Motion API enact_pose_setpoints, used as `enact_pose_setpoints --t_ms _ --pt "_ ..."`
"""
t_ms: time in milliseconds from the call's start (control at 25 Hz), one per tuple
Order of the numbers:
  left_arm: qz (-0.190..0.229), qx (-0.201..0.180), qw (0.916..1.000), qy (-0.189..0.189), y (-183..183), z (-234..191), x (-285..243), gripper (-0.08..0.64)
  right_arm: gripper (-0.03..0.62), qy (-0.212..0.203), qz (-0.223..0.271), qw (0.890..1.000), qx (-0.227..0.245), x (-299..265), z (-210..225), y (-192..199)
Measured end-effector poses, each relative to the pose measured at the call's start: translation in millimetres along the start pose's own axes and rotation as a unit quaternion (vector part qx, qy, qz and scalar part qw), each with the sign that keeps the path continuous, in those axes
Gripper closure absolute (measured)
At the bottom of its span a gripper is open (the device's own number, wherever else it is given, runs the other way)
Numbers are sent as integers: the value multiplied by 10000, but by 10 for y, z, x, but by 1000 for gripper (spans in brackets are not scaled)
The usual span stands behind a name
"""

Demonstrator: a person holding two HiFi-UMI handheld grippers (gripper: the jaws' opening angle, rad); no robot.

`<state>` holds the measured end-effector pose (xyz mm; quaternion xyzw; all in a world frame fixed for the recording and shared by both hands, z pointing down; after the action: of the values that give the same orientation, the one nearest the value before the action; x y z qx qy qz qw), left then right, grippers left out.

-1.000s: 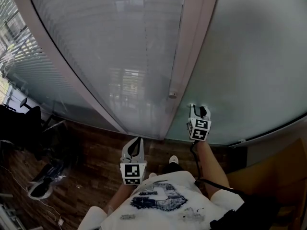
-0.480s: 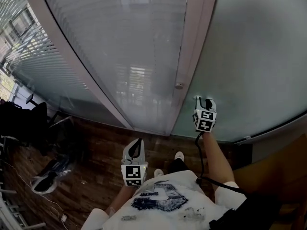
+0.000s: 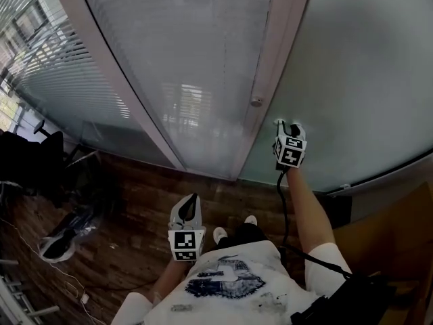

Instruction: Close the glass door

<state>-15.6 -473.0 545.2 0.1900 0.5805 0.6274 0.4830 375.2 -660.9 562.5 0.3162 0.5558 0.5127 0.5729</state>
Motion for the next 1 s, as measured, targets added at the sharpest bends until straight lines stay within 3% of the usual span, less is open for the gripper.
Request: enact_pose_setpoints --t_ms 280,400,480,520,680,1000 --pt "29 -56 9999 -161 14 167 234 557 453 245 -228 9991 -275 -114 13 10" --pt "67 -76 9996 -261 -2 307 454 557 458 257 -313 9987 -311 112 2 56" --pt "62 -106 9995 -296 -5 432 617 557 574 -5 -266 9988 -407 439 -12 143" --pt "52 -133 9995 -297 -1 512 695 557 584 -230 -221 9983 -495 633 -15 203" --pt "147 -259 9991 -288 -31 914 1002 557 584 -982 -5 9936 -551 1486 84 449" --pt "218 -394 9989 -91 -159 1571 1751 557 584 -1349 283 9894 -451 3303 573 646"
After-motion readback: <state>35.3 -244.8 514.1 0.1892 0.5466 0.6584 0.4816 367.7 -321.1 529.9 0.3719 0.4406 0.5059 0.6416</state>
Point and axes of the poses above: the fingertips, and each gripper's own axes: x backward along the fingers, z to its right, y out of its underside, the point moved 8 cm from there along x, backward along the fingers, and after that the axes turned 14 degrees about -x, right-handed, at the moved point
